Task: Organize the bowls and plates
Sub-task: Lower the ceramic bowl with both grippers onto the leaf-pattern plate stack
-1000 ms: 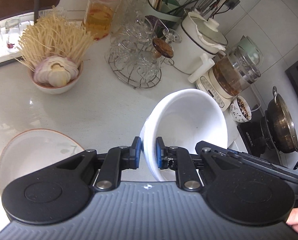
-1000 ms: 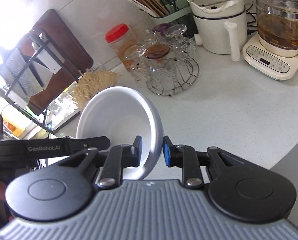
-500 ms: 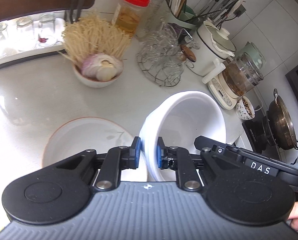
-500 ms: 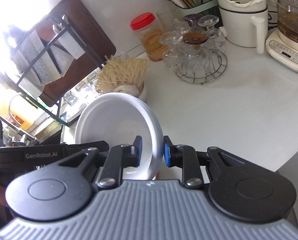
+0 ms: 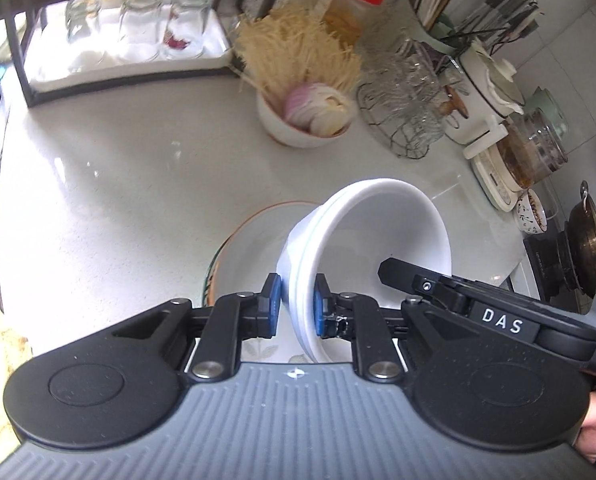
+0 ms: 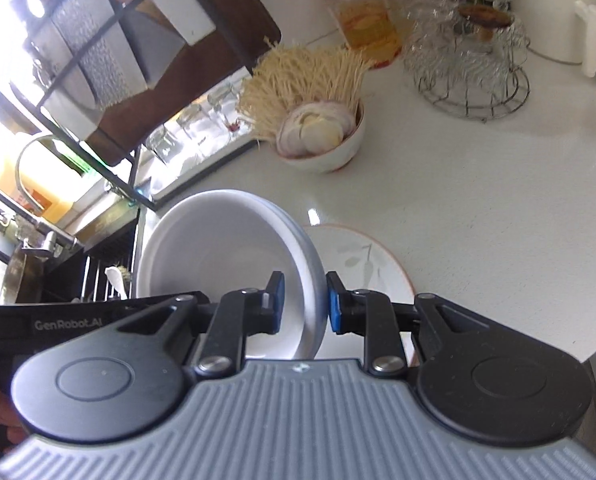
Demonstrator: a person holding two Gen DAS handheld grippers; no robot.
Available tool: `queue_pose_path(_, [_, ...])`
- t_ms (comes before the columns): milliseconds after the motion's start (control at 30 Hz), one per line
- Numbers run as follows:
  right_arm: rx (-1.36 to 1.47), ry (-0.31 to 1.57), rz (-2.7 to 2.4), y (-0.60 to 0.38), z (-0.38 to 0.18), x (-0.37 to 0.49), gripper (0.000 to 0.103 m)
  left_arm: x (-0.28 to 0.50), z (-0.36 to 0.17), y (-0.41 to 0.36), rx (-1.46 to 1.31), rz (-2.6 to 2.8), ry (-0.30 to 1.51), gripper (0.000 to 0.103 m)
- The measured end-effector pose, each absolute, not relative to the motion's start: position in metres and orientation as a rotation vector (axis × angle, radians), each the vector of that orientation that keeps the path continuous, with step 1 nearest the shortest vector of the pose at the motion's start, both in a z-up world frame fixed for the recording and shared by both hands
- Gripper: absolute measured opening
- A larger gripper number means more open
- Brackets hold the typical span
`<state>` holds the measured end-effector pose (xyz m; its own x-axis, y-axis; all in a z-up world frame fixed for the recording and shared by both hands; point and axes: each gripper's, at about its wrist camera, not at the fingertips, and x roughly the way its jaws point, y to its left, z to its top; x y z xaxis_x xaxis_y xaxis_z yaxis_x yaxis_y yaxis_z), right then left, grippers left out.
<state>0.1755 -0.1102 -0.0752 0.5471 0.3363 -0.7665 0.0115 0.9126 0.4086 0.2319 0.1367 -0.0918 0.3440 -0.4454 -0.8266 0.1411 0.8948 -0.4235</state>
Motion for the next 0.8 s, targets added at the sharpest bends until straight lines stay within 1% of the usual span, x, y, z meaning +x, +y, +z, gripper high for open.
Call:
queue_pose_path(500, [0.349,1.065,0.091,-0.089,-0.107,0.183,0.025,0.247,-0.145,0.137,-0.290,-0.426,1.291,0.019])
queue_pose_path(800, [0.291,1.090,0.067,-0.090,-0.121,0.181,0.025,0.252,-0.153,0.125,-0.266,-0.428,1.281,0.019])
